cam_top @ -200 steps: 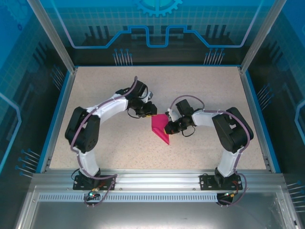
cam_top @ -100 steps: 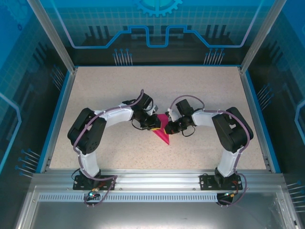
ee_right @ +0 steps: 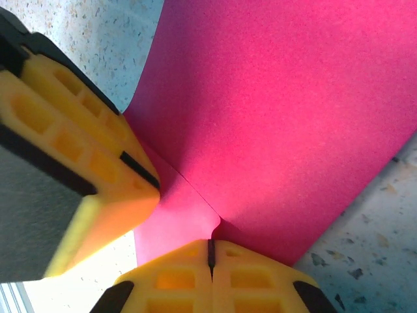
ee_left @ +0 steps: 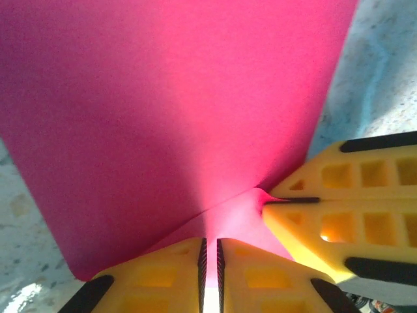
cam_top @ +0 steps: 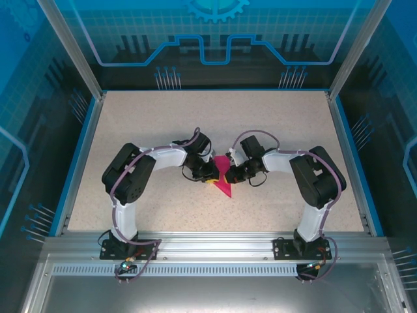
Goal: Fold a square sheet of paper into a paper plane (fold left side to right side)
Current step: Third fold the triangle at the center of the table.
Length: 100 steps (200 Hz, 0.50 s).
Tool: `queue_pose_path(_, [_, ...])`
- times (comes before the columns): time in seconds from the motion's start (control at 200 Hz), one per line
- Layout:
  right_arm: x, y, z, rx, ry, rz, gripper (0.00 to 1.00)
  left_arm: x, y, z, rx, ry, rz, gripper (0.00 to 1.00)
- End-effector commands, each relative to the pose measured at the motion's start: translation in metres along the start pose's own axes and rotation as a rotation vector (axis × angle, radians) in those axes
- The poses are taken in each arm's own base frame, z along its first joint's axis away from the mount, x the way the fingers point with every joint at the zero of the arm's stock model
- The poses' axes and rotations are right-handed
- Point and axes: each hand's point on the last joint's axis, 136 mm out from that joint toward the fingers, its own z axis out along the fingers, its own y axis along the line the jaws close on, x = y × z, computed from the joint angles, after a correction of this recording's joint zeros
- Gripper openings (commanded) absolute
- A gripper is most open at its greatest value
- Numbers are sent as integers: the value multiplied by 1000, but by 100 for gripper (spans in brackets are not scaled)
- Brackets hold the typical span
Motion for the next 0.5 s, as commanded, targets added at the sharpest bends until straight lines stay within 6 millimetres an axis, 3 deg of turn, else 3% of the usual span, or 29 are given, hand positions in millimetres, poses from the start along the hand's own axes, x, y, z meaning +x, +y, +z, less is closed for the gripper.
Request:
queue_pose_path(0.0, [28,-27,11,84,97,64,0,6,14,9,-41,14,-19,17])
queue_pose_path(0.255, [17,-22,0,87,49,65,0,11,30,16,-87,28,-36,16])
queue_pose_path(0.495, [-2,-2,-45,110,-48,43,30,15,37,20,-99,33,-50,16])
